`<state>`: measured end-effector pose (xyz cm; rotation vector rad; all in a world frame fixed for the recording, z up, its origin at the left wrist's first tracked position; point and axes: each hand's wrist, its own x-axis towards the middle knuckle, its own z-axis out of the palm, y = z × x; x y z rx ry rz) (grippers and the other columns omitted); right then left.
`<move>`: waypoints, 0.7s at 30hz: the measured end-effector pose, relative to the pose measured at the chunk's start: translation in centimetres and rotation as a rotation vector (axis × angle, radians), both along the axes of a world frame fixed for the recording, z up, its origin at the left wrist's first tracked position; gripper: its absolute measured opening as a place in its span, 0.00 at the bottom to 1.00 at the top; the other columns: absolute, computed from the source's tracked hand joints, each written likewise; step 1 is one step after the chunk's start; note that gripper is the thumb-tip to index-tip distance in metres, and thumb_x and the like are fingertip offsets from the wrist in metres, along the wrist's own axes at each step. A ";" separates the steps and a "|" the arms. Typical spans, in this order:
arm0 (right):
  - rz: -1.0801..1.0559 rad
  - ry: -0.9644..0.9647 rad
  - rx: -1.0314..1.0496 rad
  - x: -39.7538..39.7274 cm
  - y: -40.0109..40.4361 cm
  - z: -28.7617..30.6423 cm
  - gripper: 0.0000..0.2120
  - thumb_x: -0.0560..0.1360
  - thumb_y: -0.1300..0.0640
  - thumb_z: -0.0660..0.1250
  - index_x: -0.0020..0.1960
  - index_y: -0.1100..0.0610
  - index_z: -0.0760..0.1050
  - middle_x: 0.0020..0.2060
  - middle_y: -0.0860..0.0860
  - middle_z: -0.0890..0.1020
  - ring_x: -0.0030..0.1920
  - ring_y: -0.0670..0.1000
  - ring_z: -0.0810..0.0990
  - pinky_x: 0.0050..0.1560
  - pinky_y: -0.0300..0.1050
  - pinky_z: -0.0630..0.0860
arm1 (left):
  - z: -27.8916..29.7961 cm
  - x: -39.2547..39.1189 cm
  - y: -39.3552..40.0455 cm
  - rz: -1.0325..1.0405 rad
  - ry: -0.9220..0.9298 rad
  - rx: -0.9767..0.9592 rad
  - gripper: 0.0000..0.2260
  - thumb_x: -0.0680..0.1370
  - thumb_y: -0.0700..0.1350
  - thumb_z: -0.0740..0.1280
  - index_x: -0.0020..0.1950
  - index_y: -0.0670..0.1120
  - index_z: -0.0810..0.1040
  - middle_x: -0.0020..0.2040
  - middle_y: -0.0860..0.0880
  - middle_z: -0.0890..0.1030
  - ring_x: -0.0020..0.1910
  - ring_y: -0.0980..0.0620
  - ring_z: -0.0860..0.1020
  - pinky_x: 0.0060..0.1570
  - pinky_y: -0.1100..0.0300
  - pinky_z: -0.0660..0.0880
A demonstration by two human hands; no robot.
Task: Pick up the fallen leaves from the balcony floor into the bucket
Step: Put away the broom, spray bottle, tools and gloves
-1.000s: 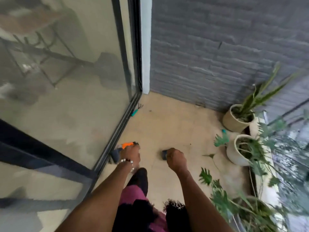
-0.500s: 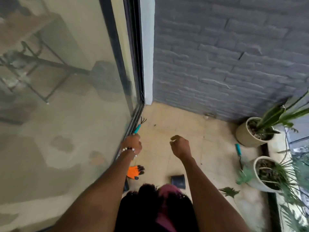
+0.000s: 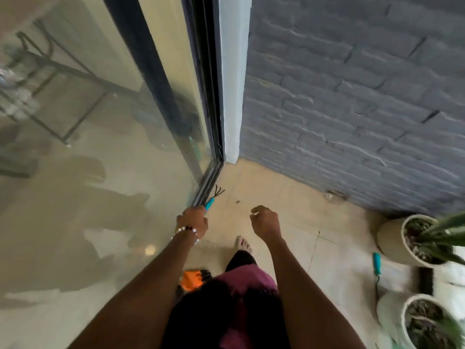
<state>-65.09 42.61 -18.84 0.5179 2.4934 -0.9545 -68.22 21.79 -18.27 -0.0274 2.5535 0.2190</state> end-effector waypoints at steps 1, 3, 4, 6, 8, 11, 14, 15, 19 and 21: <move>-0.018 -0.030 -0.029 -1.8 0.3 -0.5 0.11 0.77 0.59 0.64 0.56 0.59 0.80 0.55 0.56 0.83 0.57 0.56 0.80 0.58 0.41 0.71 | -0.5 -1.4 0.7 0.016 -0.007 0.004 0.15 0.80 0.48 0.61 0.66 0.50 0.73 0.62 0.47 0.78 0.62 0.46 0.76 0.59 0.51 0.72; -0.058 -0.075 -0.081 -5.5 1.2 -2.0 0.10 0.76 0.59 0.65 0.56 0.58 0.80 0.55 0.56 0.83 0.57 0.56 0.80 0.58 0.42 0.73 | -2.2 -4.2 1.7 0.033 -0.024 0.012 0.15 0.81 0.48 0.60 0.68 0.51 0.72 0.63 0.47 0.78 0.62 0.46 0.76 0.59 0.52 0.72; -0.069 -0.080 -0.093 -7.3 1.5 -3.0 0.10 0.76 0.59 0.65 0.55 0.58 0.80 0.55 0.56 0.83 0.57 0.57 0.80 0.58 0.42 0.73 | -3.1 -5.4 2.0 0.041 -0.034 0.015 0.16 0.81 0.48 0.60 0.68 0.51 0.72 0.63 0.47 0.78 0.62 0.47 0.75 0.59 0.52 0.71; -0.085 -0.094 -0.109 -10.4 1.8 -5.2 0.10 0.76 0.60 0.65 0.56 0.59 0.80 0.55 0.56 0.83 0.57 0.57 0.80 0.58 0.42 0.73 | -5.3 -7.5 2.1 0.054 -0.055 0.010 0.16 0.81 0.47 0.60 0.68 0.51 0.72 0.63 0.47 0.77 0.62 0.46 0.75 0.60 0.51 0.71; -0.076 -0.136 -0.127 -13.2 1.5 -8.0 0.10 0.77 0.59 0.64 0.56 0.58 0.80 0.56 0.55 0.82 0.57 0.57 0.79 0.57 0.43 0.74 | -8.1 -9.5 1.9 0.073 -0.072 0.019 0.15 0.80 0.45 0.60 0.67 0.49 0.73 0.63 0.47 0.78 0.62 0.45 0.75 0.59 0.51 0.72; -0.078 -0.245 -0.194 -16.2 0.0 -15.0 0.09 0.77 0.57 0.64 0.52 0.57 0.81 0.58 0.53 0.81 0.59 0.55 0.78 0.58 0.41 0.71 | -14.2 -12.1 1.1 0.100 -0.113 0.039 0.15 0.80 0.43 0.61 0.66 0.47 0.75 0.61 0.45 0.78 0.60 0.44 0.76 0.59 0.51 0.73; -0.110 -0.331 -0.274 -17.7 -2.5 -24.1 0.09 0.77 0.55 0.66 0.52 0.58 0.82 0.59 0.53 0.80 0.61 0.54 0.76 0.60 0.40 0.69 | -22.2 -14.4 -0.2 0.131 -0.136 0.071 0.15 0.80 0.42 0.61 0.66 0.45 0.75 0.62 0.43 0.78 0.61 0.43 0.76 0.62 0.52 0.71; -0.129 -0.369 -0.308 -18.2 -3.5 -27.3 0.09 0.77 0.54 0.67 0.51 0.57 0.82 0.59 0.53 0.79 0.61 0.54 0.77 0.61 0.41 0.70 | -24.9 -15.2 -0.6 0.129 -0.136 0.080 0.16 0.80 0.42 0.61 0.67 0.44 0.74 0.62 0.42 0.78 0.62 0.43 0.75 0.63 0.52 0.70; -0.243 -0.517 -0.422 -19.2 -8.0 -40.2 0.07 0.76 0.52 0.68 0.43 0.55 0.76 0.56 0.56 0.81 0.58 0.58 0.78 0.58 0.51 0.75 | -36.2 -17.0 -2.2 0.147 -0.158 0.098 0.17 0.81 0.41 0.61 0.70 0.42 0.71 0.66 0.43 0.75 0.66 0.45 0.73 0.66 0.58 0.66; -0.287 -0.553 -0.442 -19.9 -9.9 -46.4 0.10 0.76 0.52 0.66 0.47 0.60 0.78 0.52 0.57 0.82 0.54 0.60 0.80 0.56 0.52 0.76 | -41.6 -17.7 -3.1 0.150 -0.180 0.106 0.19 0.80 0.39 0.60 0.72 0.41 0.69 0.68 0.42 0.74 0.68 0.45 0.72 0.67 0.59 0.64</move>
